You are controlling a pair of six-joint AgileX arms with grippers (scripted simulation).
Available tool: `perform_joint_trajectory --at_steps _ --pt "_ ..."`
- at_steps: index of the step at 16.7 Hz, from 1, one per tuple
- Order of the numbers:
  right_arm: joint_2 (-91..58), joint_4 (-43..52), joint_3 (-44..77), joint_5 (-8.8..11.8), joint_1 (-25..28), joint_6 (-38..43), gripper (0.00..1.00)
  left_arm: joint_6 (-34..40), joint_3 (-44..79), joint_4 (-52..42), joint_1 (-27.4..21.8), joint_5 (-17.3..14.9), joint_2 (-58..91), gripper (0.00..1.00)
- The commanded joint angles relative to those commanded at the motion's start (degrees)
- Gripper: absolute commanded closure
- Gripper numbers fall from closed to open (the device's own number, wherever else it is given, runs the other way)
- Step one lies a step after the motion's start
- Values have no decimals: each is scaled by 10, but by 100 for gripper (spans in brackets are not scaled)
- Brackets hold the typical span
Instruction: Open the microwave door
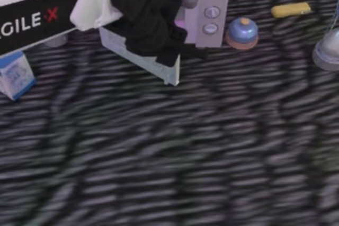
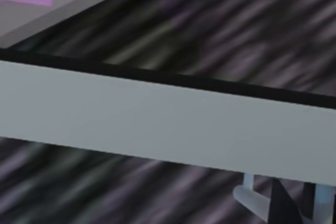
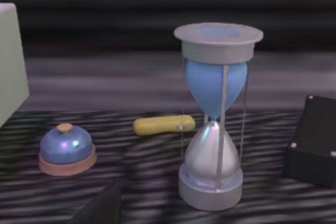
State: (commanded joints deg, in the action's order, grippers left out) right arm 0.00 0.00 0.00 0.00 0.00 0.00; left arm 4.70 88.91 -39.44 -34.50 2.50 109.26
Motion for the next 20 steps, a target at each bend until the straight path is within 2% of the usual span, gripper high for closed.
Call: perform_joint_trajectory --at_steps 5,20 --pt "0 0 0 0 0 0 0 -55 -40 12 17 -29 -31 100" --pt "0 0 0 0 0 0 0 -55 -40 12 17 -29 -31 100"
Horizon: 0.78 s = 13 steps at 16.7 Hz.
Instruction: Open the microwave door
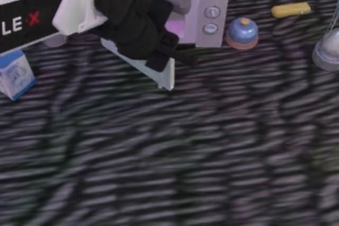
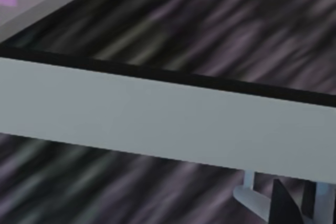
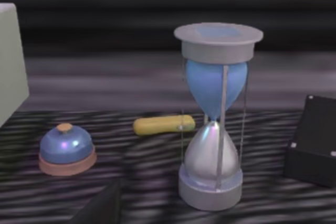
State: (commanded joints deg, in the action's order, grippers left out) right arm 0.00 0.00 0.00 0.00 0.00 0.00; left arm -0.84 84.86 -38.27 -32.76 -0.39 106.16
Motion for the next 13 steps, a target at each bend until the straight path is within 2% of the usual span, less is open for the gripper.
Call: perform_joint_trajectory --at_steps 9,13 --pt "0 0 0 0 0 0 0 0 0 0 0 0 0 100" --pt "0 0 0 0 0 0 0 -17 -11 1 4 -13 -8 100"
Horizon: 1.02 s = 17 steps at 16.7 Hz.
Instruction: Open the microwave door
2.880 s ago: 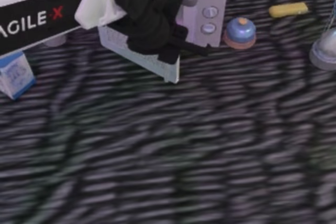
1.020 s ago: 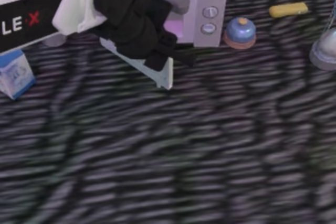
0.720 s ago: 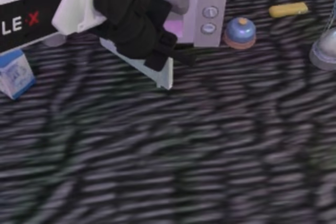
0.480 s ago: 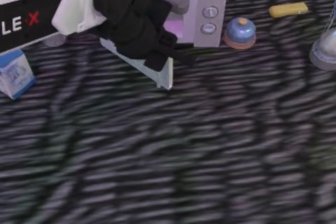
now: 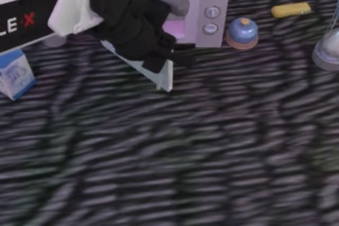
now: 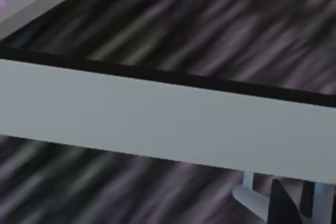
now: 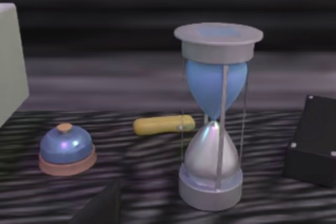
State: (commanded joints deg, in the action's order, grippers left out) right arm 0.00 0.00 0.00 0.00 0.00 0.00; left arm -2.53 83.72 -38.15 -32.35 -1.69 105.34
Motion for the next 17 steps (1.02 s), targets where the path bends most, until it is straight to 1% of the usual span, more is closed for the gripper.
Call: perform_joint_trajectory --at_steps 5,17 --pt "0 0 0 0 0 0 0 -60 -32 4 22 -32 -27 100" --pt "0 0 0 0 0 0 0 -62 -34 4 23 -33 -28 100"
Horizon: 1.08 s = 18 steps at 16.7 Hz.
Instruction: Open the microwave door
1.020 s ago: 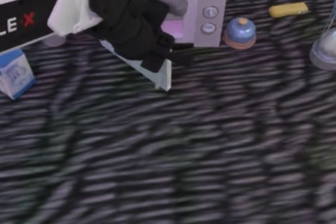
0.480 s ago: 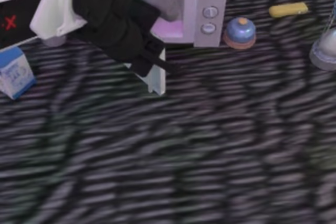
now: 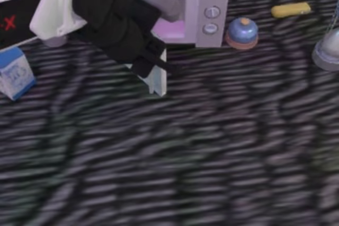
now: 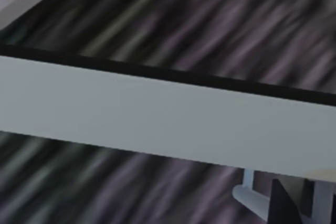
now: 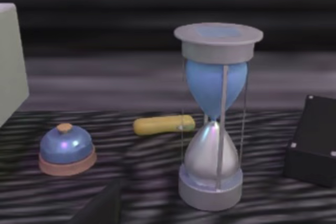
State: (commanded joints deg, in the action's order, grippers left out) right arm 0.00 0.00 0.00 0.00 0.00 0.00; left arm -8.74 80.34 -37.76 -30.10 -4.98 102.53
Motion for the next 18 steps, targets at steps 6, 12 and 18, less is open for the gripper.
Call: perform_joint_trajectory --at_steps 6,12,18 --pt "0 0 0 0 0 0 0 0 0 0 0 0 0 100" --pt "0 0 0 0 0 0 0 0 0 0 0 0 0 100" --pt "0 0 0 0 0 0 0 -33 -11 0 11 -21 -13 100"
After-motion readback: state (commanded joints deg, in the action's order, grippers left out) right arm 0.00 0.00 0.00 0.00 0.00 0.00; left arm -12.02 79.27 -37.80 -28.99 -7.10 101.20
